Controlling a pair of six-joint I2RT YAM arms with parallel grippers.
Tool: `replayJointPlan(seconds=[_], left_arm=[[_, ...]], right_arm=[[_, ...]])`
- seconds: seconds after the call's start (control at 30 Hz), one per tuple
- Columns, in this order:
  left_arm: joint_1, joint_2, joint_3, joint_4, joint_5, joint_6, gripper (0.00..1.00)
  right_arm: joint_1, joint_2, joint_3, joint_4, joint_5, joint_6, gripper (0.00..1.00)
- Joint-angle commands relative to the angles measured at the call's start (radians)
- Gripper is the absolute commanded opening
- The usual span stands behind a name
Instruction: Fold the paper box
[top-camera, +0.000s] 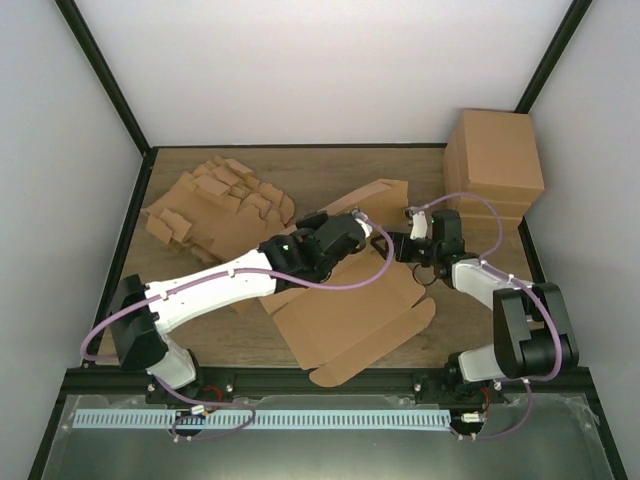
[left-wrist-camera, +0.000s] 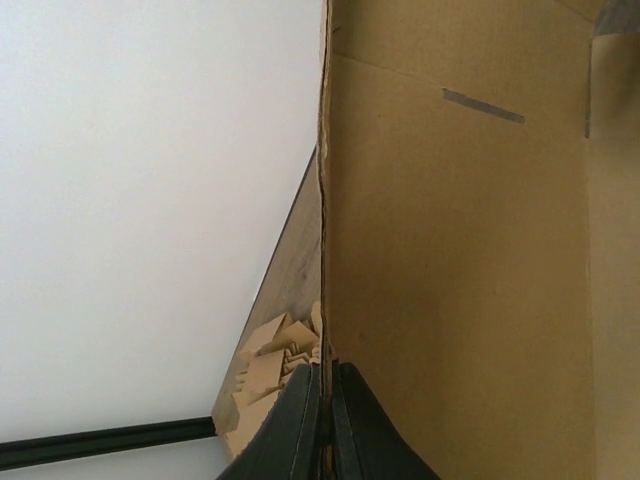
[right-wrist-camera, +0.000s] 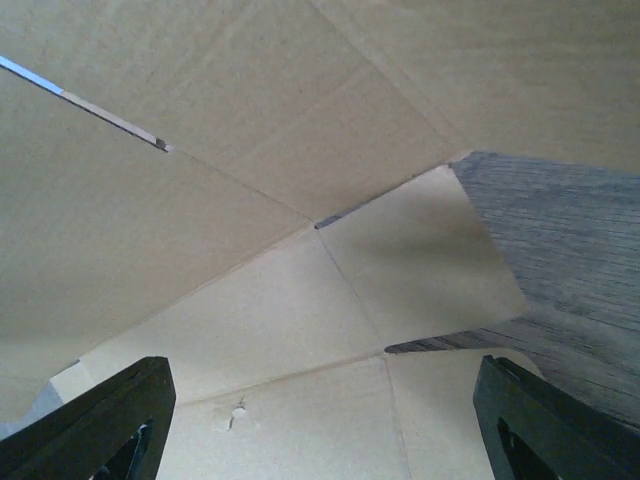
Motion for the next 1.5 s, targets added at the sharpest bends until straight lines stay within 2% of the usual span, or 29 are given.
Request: replayJointPlan(seconds=[0.0,0.1,0.17,0.37,0.6,0.8,1.07,1.2,1.33,1.47], left_arm=[[-0.007,0.006,-0.014,0.015,-0.042,-0.002,0.04],[-0.006,-0.003,-0.002,0.019,-0.054,0.003,0.04],[-0.006,-0.012,0.01,0.015,-0.051,0.003,0.04],[-0.025,-0.041,0.035,-0.015,-0.018,0.009,0.04],[-0.029,-0.055,0.098,-0.072,0.019,-0.035,0.04],[-0.029,-0.075,0.136,-0.112,0.013,-0.049,0.04],[-0.03,-0.127,0.138,-0.12,0.058,-0.059,0.04],[-0.029,-0.131,0.135,-0.126,0.057,-0.059,0.04],[-0.029,-0.11,0.136,-0.143,0.054,-0.063,0.04],[-0.029,-0.103,0.135,-0.141,0.059,-0.065,0.04]], right_arm=[[-0.001,0.019,0.042,0.027,0.048,-0.049,0.88],[-0.002,0.024,0.045,0.027,0.098,-0.063,0.99],[-0.001,0.028,0.044,0.034,0.108,-0.065,1.0],[-0.002,0.025,0.018,0.154,-0.015,-0.077,1.0],[0.0,-0.003,-0.035,0.277,0.005,-0.065,1.0],[0.0,-0.025,-0.075,0.312,0.065,-0.059,1.0],[0.0,-0.081,-0.123,0.39,-0.008,-0.044,1.0],[0.0,-0.111,-0.129,0.384,-0.021,-0.041,0.99],[0.011,-0.15,-0.116,0.341,-0.102,-0.044,0.9],[0.045,-0.205,-0.123,0.289,-0.094,-0.08,0.9]])
